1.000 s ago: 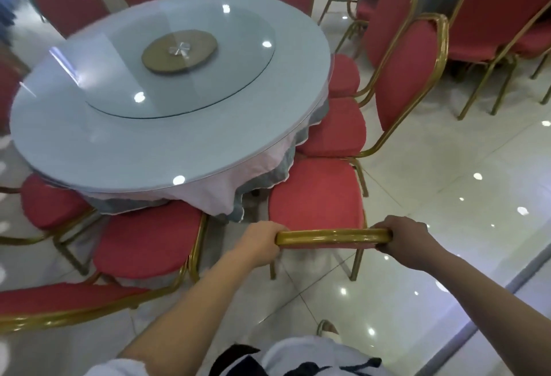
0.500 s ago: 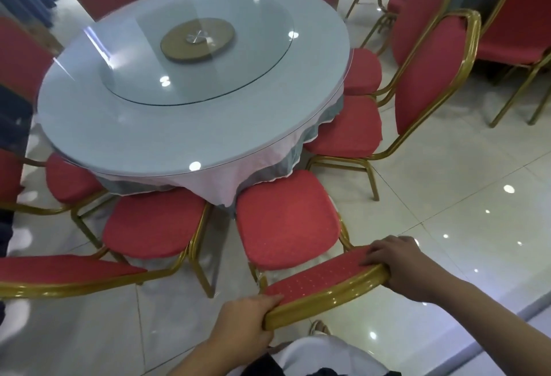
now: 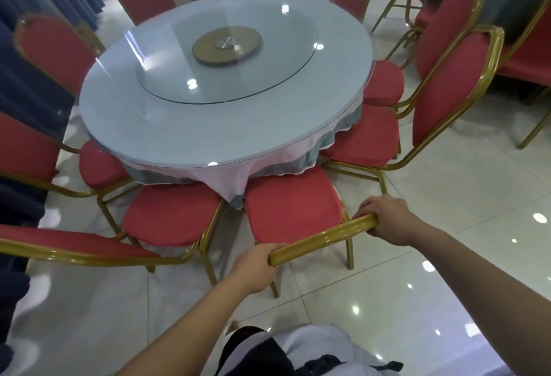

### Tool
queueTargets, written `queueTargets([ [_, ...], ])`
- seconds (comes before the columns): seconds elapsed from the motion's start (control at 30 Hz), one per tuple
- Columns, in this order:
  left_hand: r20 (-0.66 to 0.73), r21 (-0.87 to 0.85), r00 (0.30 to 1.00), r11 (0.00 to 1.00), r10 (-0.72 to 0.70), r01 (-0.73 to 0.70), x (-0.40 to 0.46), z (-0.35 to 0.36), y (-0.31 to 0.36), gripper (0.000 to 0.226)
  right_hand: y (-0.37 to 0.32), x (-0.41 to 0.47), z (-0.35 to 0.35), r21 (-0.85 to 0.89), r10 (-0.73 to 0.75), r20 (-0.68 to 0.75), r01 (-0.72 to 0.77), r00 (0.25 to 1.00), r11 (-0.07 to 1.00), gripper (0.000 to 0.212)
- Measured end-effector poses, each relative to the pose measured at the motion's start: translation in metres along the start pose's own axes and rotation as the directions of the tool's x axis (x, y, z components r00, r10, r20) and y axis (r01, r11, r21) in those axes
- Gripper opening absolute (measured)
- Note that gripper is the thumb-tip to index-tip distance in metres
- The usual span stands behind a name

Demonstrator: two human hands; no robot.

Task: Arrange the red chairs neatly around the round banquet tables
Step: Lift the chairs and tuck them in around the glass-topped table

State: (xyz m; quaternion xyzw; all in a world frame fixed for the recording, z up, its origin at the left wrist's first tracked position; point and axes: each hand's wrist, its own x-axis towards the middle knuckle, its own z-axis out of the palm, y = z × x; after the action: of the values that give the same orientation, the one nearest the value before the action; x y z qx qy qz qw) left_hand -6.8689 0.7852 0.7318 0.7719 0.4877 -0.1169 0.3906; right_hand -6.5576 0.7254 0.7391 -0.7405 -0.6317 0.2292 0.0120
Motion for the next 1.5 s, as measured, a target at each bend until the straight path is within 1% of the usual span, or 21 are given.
queueTargets([
  [0.07,-0.019,0.017,1.000,1.000,0.006,-0.006,-0.003,0.002,0.000,0.060,-0.001,-0.004,0.003,0.024,0.009,-0.022,-0.009,1.000,1.000,0.026],
  [0.13,-0.018,0.042,1.000,0.999,0.009,-0.008,-0.009,0.006,-0.003,0.063,-0.005,-0.009,0.005,0.010,0.014,0.004,-0.014,1.000,1.000,0.025],
  [0.27,-0.026,0.032,1.000,0.999,-0.009,0.010,-0.015,0.011,-0.007,0.064,-0.009,-0.011,0.008,-0.011,-0.005,0.025,0.006,1.000,1.000,0.025],
  [0.5,-0.089,-0.018,0.995,0.999,-0.050,0.049,0.011,-0.014,0.006,0.050,-0.007,0.025,-0.016,-0.007,0.014,0.009,-0.013,1.000,1.000,0.028],
  [0.57,-0.095,-0.036,0.995,0.999,-0.039,0.036,0.015,-0.015,0.013,0.047,-0.003,0.030,-0.021,-0.008,0.047,0.006,-0.047,0.999,0.999,0.028],
  [0.63,-0.068,-0.052,0.998,0.998,-0.021,0.017,0.014,-0.006,0.018,0.048,0.005,0.024,-0.017,-0.022,0.080,-0.006,-0.080,0.997,0.997,0.029],
  [0.7,-0.052,-0.067,0.999,0.998,0.010,-0.014,0.013,0.005,0.019,0.049,0.008,0.013,-0.008,0.001,0.096,-0.080,-0.096,0.992,0.995,0.027],
  [0.77,-0.076,-0.079,0.997,0.996,0.029,-0.035,0.011,0.009,0.018,0.046,0.008,0.006,0.000,0.044,0.099,-0.190,-0.093,0.977,0.995,0.026],
  [0.8,-0.084,-0.095,0.996,0.995,0.035,-0.043,0.010,0.008,0.017,0.045,0.006,0.006,0.001,0.046,0.106,-0.211,-0.098,0.972,0.994,0.027],
  [0.9,-0.076,-0.129,0.995,0.989,0.065,-0.074,0.008,0.003,0.015,0.044,0.000,0.010,0.001,-0.009,0.162,-0.188,-0.167,0.969,0.986,0.030],
  [0.97,-0.053,-0.144,0.997,0.987,0.062,-0.069,0.010,0.003,0.013,0.045,-0.002,0.008,0.002,-0.028,0.243,-0.165,-0.251,0.956,0.968,0.044],
  [1.03,-0.032,-0.150,0.998,0.987,0.054,-0.058,0.014,0.006,0.008,0.045,-0.006,0.002,0.006,0.042,0.300,-0.156,-0.297,0.941,0.954,0.058],
  [1.07,-0.024,-0.154,0.998,0.986,0.057,-0.060,0.018,0.008,0.005,0.046,-0.008,-0.001,0.008,0.073,0.292,-0.150,-0.284,0.945,0.956,0.063],
  [1.13,-0.006,-0.159,0.997,0.985,0.070,-0.071,0.022,0.009,-0.003,0.049,-0.010,-0.008,0.010,0.108,0.224,-0.122,-0.212,0.967,0.971,0.072],
  [1.2,0.031,-0.162,0.996,0.984,0.081,-0.075,0.026,0.005,-0.009,0.048,-0.006,-0.018,0.005,0.172,0.149,-0.045,-0.139,0.988,0.975,0.080],
  [1.23,0.074,-0.166,0.994,0.984,0.084,-0.071,0.027,0.000,-0.008,0.048,-0.004,-0.024,-0.002,0.258,0.125,-0.007,-0.119,0.992,0.959,0.078],
  [1.27,0.139,-0.178,0.986,0.982,0.091,-0.066,0.028,-0.006,-0.006,0.051,-0.001,-0.031,-0.010,0.376,0.107,0.013,-0.104,0.994,0.921,0.070],
  [1.33,0.252,-0.231,0.961,0.971,0.115,-0.056,0.031,-0.022,0.012,0.062,0.010,-0.047,-0.023,0.598,0.110,-0.006,-0.085,0.994,0.797,0.049],
  [1.37,0.260,-0.264,0.957,0.963,0.131,-0.060,0.033,-0.030,0.027,0.066,0.019,-0.055,-0.025,0.665,0.131,-0.038,-0.072,0.991,0.744,0.043],
  [1.4,0.236,-0.294,0.959,0.952,0.156,-0.083,0.036,-0.036,0.046,0.063,0.029,-0.062,-0.025,0.692,0.166,-0.072,-0.071,0.983,0.718,0.040],
  [1.5,0.096,-0.377,0.963,0.905,0.252,-0.199,0.055,-0.043,0.113,0.033,0.063,-0.078,-0.031,0.727,0.284,-0.115,-0.114,0.952,0.677,0.038],
])
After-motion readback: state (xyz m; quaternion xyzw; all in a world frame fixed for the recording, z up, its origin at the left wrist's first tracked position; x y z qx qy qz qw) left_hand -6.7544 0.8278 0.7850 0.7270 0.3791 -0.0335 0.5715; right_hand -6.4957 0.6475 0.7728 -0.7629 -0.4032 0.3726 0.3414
